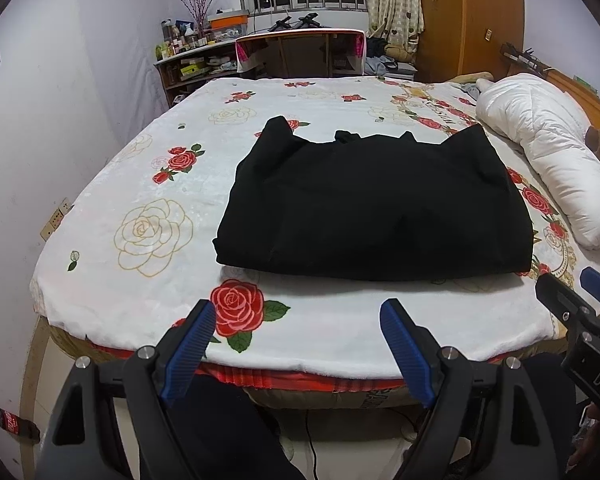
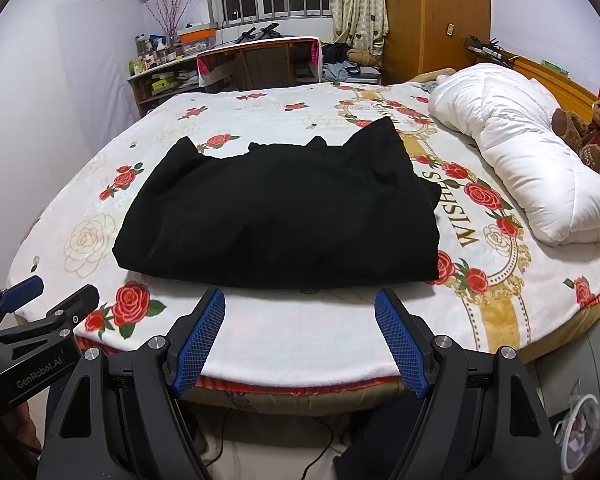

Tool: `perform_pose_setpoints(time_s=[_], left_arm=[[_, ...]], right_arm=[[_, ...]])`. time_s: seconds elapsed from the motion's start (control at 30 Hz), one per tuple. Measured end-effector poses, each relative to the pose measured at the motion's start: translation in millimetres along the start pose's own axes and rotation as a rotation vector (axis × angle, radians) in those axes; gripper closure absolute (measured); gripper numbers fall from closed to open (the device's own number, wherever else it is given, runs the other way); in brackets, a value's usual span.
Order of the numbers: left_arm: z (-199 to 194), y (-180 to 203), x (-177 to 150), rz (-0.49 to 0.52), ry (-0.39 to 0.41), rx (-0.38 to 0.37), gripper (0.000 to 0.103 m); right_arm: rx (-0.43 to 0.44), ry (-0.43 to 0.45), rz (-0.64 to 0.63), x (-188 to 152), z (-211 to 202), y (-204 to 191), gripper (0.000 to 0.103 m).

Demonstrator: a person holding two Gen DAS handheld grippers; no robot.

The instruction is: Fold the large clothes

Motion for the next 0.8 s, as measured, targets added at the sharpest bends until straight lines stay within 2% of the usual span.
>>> perform_pose_setpoints(time_s=[0.8], left_arm=[[-3.0, -0.6, -3.5, -0.004, 0.001, 0.003, 0.018]], right_arm=[[0.002, -0.002, 0.003, -3.1, 1.0, -3.6, 0.026]])
Point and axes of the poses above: each gripper's, at about its wrist camera, not at the fingertips, and z roughly the way its jaws point, y to its right, x to its top, the point moved 9 cm from there along z, roughly the way its jaws point, and after that the axes turned 8 degrees about x, right-handed, at the moved point
